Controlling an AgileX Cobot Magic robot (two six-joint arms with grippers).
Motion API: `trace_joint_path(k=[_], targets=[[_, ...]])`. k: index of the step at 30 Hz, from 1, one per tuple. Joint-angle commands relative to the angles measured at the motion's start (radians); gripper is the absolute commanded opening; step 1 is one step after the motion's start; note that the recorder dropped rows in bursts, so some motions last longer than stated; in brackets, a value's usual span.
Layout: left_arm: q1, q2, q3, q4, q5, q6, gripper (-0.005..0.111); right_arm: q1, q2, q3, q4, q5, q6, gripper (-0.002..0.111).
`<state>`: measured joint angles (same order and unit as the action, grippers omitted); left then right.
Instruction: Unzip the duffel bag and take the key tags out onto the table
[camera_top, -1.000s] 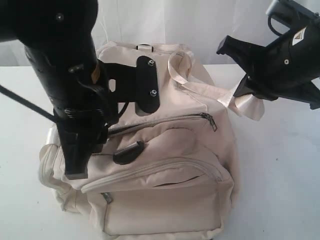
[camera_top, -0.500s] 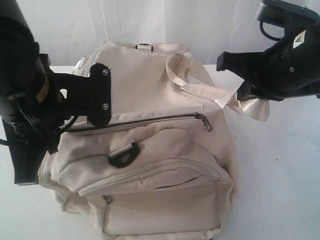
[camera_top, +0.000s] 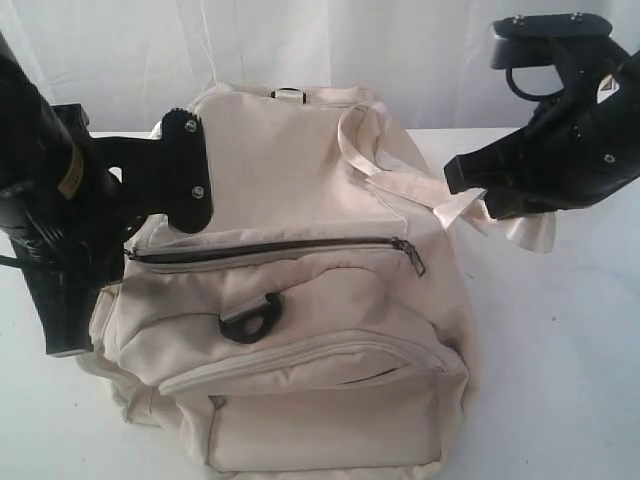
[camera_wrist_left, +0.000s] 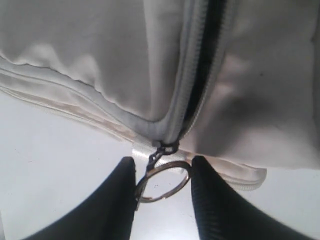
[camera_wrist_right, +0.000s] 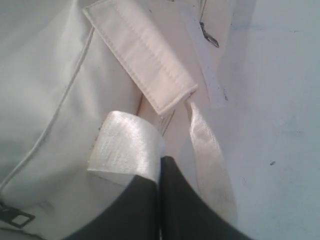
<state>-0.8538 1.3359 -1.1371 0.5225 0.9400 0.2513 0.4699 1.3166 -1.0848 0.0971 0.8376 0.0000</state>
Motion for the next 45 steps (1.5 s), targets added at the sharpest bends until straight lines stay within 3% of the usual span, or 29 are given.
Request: trace_joint_path(k=[1,4,9,12,15,16,20,24,32,37,42,45], targets=[[0.005,-0.014,0.008,0.009,0.014,-0.002,0.007,-0.005,-0.017,-0.013,-0.019,0.020,-0.085,0.004],[0.005,-0.014,0.008,0.004,0.012,0.002,0.007,-0.005,-0.036,-0.013,-0.017,0.031,-0.143,0.021],[0.005,-0.014,0.008,-0.042,-0.025,0.015,0.007,-0.003,-0.106,-0.063,-0.015,0.032,-0.218,0.065],[0.005,-0.014,0.008,-0.044,-0.033,0.015,0.007,-0.001,-0.180,-0.094,0.157,0.066,-0.404,0.065],[0.005,-0.014,0.008,-0.044,-0.035,0.015,0.007,0.042,-0.231,-0.097,0.557,0.235,-0.826,0.065],[0.005,-0.014,0.008,-0.044,-0.035,0.015,0.007,0.065,-0.233,-0.097,0.583,0.259,-0.884,0.065],[0.005,-0.014,0.008,-0.046,-0.035,0.015,0.007,0.229,-0.225,-0.035,0.503,0.246,-0.993,0.065],[0.005,-0.014,0.008,-0.052,-0.036,0.015,0.007,0.420,-0.185,0.049,0.365,0.058,-0.978,0.065],[0.005,-0.014,0.008,-0.054,-0.034,0.017,0.007,0.642,-0.063,0.062,0.139,-0.091,-0.934,0.065],[0.005,-0.014,0.008,-0.054,-0.032,0.017,0.007,0.710,0.016,0.062,-0.046,-0.137,-0.824,0.065],[0.005,-0.014,0.008,-0.054,-0.032,0.017,0.007,0.715,0.084,0.062,-0.168,-0.134,-0.691,0.065],[0.005,-0.014,0.008,-0.054,-0.032,0.017,0.007,0.715,0.114,0.062,-0.206,-0.079,-0.668,0.054]])
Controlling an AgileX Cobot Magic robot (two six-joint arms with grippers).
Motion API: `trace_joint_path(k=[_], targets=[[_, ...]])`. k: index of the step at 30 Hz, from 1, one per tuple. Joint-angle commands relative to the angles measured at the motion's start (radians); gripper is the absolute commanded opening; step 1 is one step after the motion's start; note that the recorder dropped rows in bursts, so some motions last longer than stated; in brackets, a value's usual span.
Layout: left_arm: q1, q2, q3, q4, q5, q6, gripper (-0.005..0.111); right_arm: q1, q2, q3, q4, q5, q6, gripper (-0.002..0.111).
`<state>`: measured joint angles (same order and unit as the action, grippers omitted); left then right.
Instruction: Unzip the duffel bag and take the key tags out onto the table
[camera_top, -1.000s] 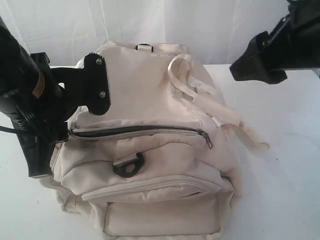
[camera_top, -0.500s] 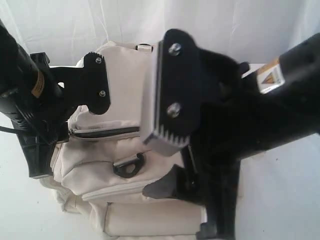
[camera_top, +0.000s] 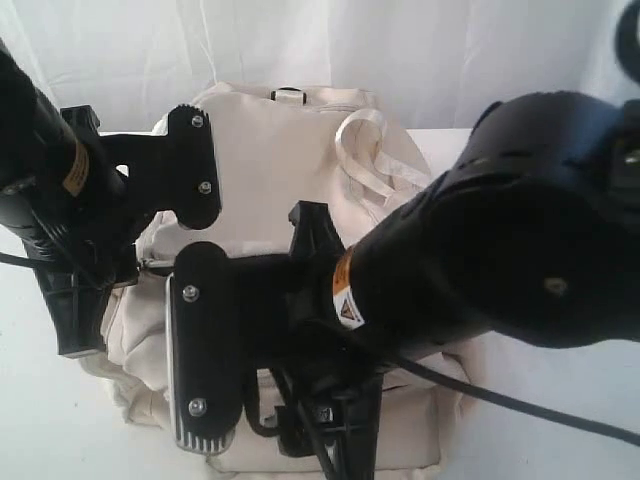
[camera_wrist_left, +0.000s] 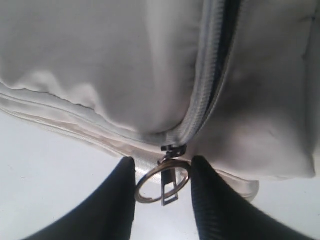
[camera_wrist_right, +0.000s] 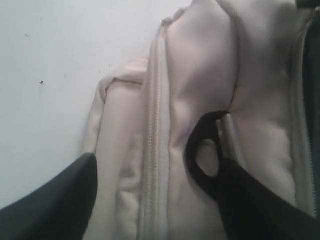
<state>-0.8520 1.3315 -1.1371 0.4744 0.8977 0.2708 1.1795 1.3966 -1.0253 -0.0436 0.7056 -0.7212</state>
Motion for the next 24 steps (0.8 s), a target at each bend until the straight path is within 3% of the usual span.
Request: trace_joint_path(k=[1,7,17,24], targets=[[0.003,-0.010,0.008,-0.006,0.010,-0.002,0.007,0.006,0.043,0.003,-0.068,0.081,0.053,0.048],[0.003,-0.010,0.008,-0.006,0.010,-0.002,0.007,0.006,0.050,0.003,-0.108,0.251,0.055,0.000],[0.003,-0.010,0.008,-0.006,0.010,-0.002,0.007,0.006,0.050,0.003,-0.397,0.516,0.275,0.000],[0.003,-0.010,0.008,-0.006,0.010,-0.002,0.007,0.006,0.050,0.003,-0.463,0.516,0.284,0.000]])
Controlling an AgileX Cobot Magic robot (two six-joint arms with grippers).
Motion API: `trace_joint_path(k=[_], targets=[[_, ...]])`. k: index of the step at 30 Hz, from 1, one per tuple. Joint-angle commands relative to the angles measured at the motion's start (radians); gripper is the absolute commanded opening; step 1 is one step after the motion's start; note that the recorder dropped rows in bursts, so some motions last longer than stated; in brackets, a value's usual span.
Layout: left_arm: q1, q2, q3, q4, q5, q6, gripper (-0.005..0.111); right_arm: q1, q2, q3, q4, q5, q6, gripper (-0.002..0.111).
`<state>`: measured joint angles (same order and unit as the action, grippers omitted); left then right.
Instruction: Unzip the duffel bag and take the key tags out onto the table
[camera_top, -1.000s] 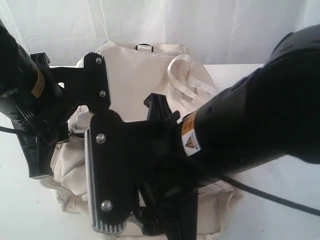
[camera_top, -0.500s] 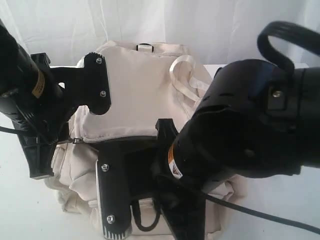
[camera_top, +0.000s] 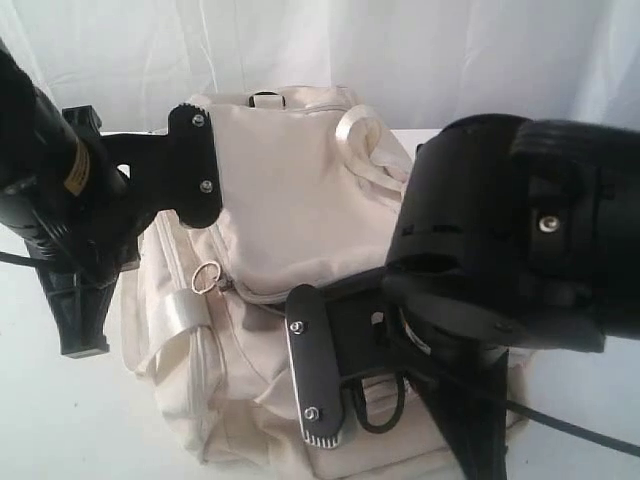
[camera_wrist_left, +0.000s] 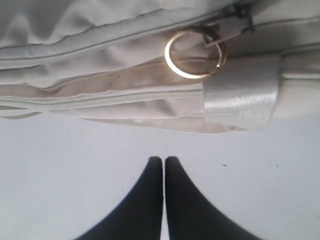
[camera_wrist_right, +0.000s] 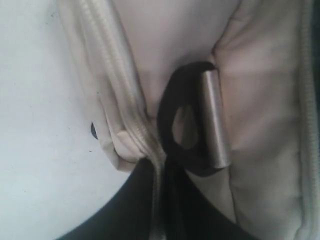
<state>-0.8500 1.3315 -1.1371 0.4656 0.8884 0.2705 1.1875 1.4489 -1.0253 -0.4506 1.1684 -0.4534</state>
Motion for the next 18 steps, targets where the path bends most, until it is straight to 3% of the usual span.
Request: trace_joint_path(k=[1,10,18], targets=[[0.001,-0.010,0.008,0.003,0.019,-0.002,0.007,-0.002,-0.003,0.003,-0.061,0.053,0.016,0.000],[0.001,-0.010,0.008,0.003,0.021,-0.002,0.007,-0.050,-0.005,0.003,-0.065,0.053,0.166,0.000],[0.001,-0.010,0.008,0.003,0.057,-0.005,0.007,-0.097,-0.080,0.003,-0.114,0.053,0.170,0.000]])
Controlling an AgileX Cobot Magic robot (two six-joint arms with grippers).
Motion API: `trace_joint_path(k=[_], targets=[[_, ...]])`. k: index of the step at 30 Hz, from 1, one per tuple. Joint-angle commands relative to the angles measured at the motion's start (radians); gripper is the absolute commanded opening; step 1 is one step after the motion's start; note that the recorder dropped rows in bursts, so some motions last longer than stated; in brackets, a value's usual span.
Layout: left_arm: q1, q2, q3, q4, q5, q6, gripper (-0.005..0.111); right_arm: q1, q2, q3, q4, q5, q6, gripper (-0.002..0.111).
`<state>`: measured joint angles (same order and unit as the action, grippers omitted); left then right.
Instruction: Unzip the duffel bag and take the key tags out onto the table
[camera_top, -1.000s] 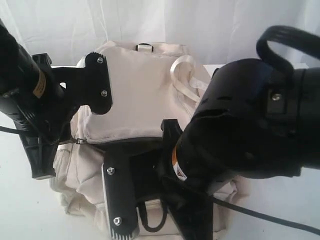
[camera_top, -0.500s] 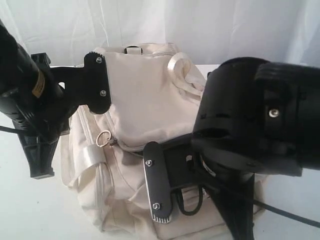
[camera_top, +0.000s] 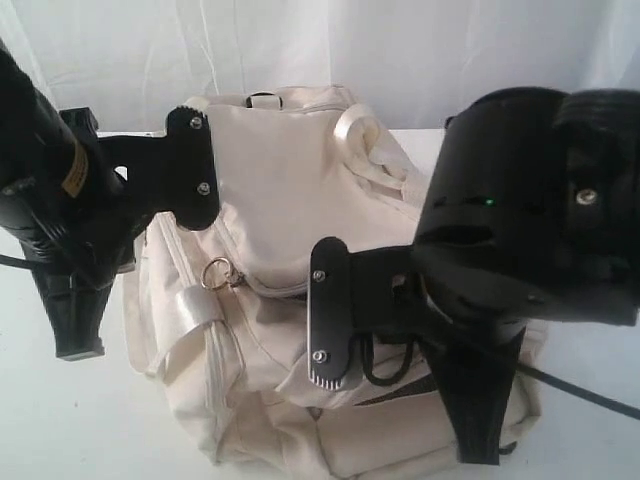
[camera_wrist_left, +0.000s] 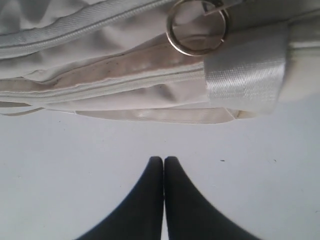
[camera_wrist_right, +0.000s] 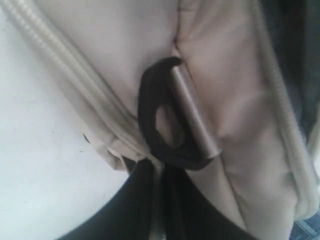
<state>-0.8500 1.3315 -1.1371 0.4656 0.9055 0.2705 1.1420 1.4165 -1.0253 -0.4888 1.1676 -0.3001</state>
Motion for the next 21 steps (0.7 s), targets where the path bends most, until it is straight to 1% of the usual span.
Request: trace_joint_path(k=[1,4,7,11,13,16,21], targets=[[0.001,-0.010,0.008,0.003,0.042,-0.005,0.007,-0.071,-0.058,0.003,-0.085,0.053,0.024,0.000],[0.001,-0.010,0.008,-0.001,0.044,-0.006,0.007,-0.112,-0.078,0.003,-0.087,0.053,0.060,0.000],[0.001,-0.010,0.008,-0.016,0.037,-0.006,0.007,-0.121,-0.086,0.003,-0.085,0.053,0.070,0.002],[0.001,-0.010,0.008,-0.048,0.031,-0.006,0.007,-0.149,-0.088,0.003,-0.155,0.053,0.061,0.010],[0.001,-0.010,0.008,-0.060,0.035,-0.006,0.007,-0.182,-0.088,0.003,-0.185,0.053,0.061,0.015],[0.001,-0.010,0.008,-0.070,0.041,-0.006,0.007,-0.243,-0.088,0.003,-0.192,0.053,0.061,0.018],[0.001,-0.010,0.008,-0.193,0.029,0.028,0.007,-0.344,-0.088,0.003,-0.199,0.053,0.061,0.018]])
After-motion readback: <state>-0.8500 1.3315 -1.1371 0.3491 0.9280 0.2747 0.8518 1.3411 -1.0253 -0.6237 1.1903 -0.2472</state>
